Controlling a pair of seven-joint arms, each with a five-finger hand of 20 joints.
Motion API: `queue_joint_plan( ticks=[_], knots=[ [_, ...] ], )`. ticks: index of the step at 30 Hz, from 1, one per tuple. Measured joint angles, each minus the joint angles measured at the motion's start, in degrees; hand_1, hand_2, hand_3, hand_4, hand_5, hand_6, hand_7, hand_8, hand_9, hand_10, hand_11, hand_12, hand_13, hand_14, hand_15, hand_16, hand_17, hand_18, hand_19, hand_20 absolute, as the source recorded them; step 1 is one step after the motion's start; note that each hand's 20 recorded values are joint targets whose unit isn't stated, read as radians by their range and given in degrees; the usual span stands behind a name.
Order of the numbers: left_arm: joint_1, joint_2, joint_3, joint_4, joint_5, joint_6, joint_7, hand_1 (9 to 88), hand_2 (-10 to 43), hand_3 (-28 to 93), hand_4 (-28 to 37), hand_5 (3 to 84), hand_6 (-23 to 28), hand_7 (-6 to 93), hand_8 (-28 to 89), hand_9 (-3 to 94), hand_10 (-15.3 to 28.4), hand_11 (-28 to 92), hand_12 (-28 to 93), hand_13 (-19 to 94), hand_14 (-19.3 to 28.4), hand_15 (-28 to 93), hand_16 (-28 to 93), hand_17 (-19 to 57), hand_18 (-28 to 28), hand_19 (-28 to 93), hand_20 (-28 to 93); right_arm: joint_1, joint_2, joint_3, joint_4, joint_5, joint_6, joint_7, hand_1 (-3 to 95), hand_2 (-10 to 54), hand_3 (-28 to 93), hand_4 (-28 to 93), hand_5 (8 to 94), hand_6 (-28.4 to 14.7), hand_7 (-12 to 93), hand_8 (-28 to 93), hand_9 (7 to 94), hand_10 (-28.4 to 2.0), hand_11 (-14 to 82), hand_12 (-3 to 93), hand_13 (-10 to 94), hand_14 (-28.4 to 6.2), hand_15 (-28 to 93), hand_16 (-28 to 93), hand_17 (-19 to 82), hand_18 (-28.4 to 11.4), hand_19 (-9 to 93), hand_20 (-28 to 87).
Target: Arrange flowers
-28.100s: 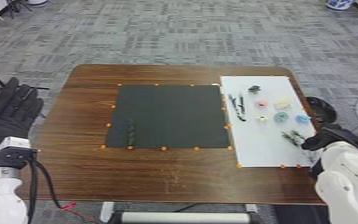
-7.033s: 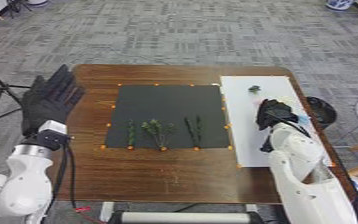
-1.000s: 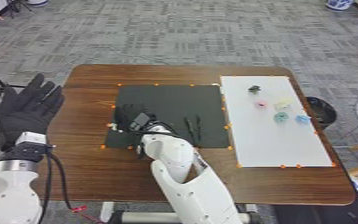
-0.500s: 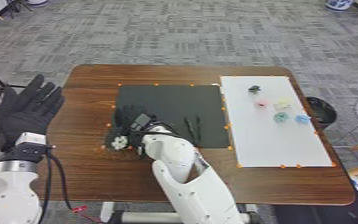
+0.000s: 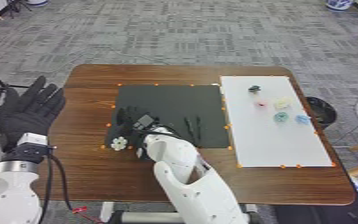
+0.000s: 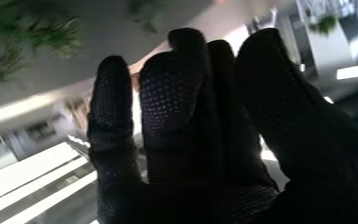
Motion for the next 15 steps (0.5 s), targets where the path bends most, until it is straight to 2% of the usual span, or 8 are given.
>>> queue_joint_plan(
  ticks=[2, 3, 5, 8, 11, 15],
  knots=[
    [0.07, -0.35, -0.38, 0.07, -0.17, -0.2, -0.63, 37.8, 21.4, 31, -28.3, 39.5, 10.9, 3.8, -6, 29.9, 18.4, 15, 7, 18, 15.9, 17, -6, -11.2, 13.6, 34, 5, 0.1, 1.54, -1.04, -2.22, 4.35, -0.11, 2.24, 50.7, -5.3, 69, -24, 58.7, -2.7, 18, -13, 64.3, -11.6, 18.9, 16.6, 70, -6.3, 65, 32, 31, -19.3, 72, 28],
    [0.14, -0.56, -0.64, 0.1, -0.26, -0.36, -0.94, 41.6, 23.5, 16, -25.6, 39.3, 10.9, 2.3, -6, 29.9, 18.1, 12, 8, 18, 15.6, 15, -5, -10.1, 13.5, 32, 5, 0.12, 2.31, -1.26, -3.52, 6.15, -0.17, 3.07, 50.8, -5.8, 69, -24, 58.7, -2.7, 18, -13, 64.2, -11.7, 19.0, 16.4, 70, -6.5, 66, 32, 31, -19.4, 72, 28],
    [0.42, -0.86, -1.21, 0.25, -0.59, -0.87, -1.49, 43.4, 26.1, -2, -16.9, 39.0, 11.0, 0.4, -5, 30.1, 17.7, 10, 9, 19, 15.3, 12, -3, -8.8, 13.7, 30, 7, 0.17, 3.9, -1.31, -6.23, 9.05, -0.19, 4.46, 50.5, -6.5, 71, -24, 59.1, -2.8, 18, -13, 64.2, -11.8, 19.2, 16.2, 69, -6.9, 66, 31, 30, -19.5, 72, 28],
    [1.38, -0.88, -2.27, 0.33, -1.69, -1.7, -1.77, 43.6, 26.6, -10, -13.8, 38.4, 10.8, -0.4, -5, 30.0, 17.1, 9, 10, 20, 15.1, 11, -2, -8.1, 13.7, 28, 7, 0.39, 6.15, -0.7, -9.8, 12.48, -0.16, 5.72, 49.1, 0.7, 71, -25, 61.2, -3.2, 16, -7, 66.3, -11.6, 18.8, 17.1, 68, -8.4, 70, 31, 30, -19.6, 72, 30],
    [3.2, -0.85, -4.1, 0.27, -3.28, -2.01, -1.72, 43.5, 26.3, -11, -12.5, 38.4, 10.6, -0.3, -5, 30.0, 16.8, 9, 10, 20, 15.1, 11, -2, -8.1, 13.7, 28, 8, 0.5, 7.08, 1.65, -11.74, 15.88, -1.91, 5.32, 48.5, 7.3, 69, -24, 63.5, -4.5, 15, -4, 67.5, -12.0, 18.7, 17.6, 68, -9.5, 72, 31, 29, -19.7, 73, 32],
    [5.28, -0.85, -5.88, 0.24, -4.39, -1.9, -1.48, 43.7, 26.3, -11, -12.5, 38.3, 10.4, 0.5, -4, 30.4, 16.7, 10, 10, 20, 15.3, 11, -2, -8.0, 13.7, 28, 8, 0.85, 6.94, 4.46, -13.38, 17.78, -13.96, 3.84, 44.3, 10.5, 69, -21, 64.4, -5.6, 13, -5, 66.5, -13.2, 17.6, 17.0, 68, -10.1, 73, 32, 28, -20.0, 73, 34]
  ],
)
